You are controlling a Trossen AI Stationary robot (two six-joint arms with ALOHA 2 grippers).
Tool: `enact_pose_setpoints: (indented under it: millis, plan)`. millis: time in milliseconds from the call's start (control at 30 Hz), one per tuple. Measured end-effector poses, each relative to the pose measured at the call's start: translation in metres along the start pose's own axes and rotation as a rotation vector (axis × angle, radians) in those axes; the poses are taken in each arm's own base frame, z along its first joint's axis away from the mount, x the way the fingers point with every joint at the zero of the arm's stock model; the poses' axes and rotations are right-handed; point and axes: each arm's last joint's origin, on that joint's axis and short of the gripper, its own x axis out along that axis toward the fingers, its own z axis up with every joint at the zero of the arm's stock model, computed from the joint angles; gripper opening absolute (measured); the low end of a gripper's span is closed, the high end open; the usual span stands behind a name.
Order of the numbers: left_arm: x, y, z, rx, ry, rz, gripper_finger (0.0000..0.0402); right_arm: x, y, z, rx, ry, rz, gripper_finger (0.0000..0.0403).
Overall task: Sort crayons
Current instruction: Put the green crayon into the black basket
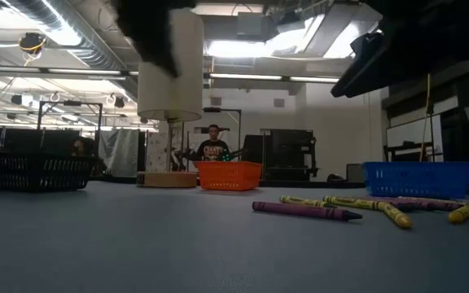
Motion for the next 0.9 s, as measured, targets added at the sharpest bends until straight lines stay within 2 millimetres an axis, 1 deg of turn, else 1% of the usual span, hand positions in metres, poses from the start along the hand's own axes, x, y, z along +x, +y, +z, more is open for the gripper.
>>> enact_pose_setpoints:
  millis: [200, 367, 433, 567, 733, 900]
  plan:
    - [-0.029, 0.029, -0.029, -0.081, 0.22, 0.21, 0.001, 0.0, 0.0, 0.0, 0.0, 0.0, 0.0, 0.0179]
    - [-0.044, 0.048, -0.052, -0.117, 0.453, 0.415, 0.0011, 0.0, 0.0, 0.0, 0.0, 0.0, 0.0, 0.0179]
    - [-0.047, 0.053, -0.059, -0.132, 0.518, 0.472, 0.0011, 0.0, 0.0, 0.0, 0.0, 0.0, 0.0, 0.0179]
    - [-0.04, 0.061, -0.07, -0.174, 0.576, 0.533, 0.0011, 0.0, 0.0, 0.0, 0.0, 0.0, 0.0, 0.0179]
    - [-0.024, 0.066, -0.087, -0.187, 0.656, 0.545, 0.0011, 0.0, 0.0, 0.0, 0.0, 0.0, 0.0, 0.0179]
    - [-0.016, 0.069, -0.1, -0.179, 0.697, 0.564, 0.0018, 0.0, 0.0, 0.0, 0.0, -0.001, 0.0, 0.0179]
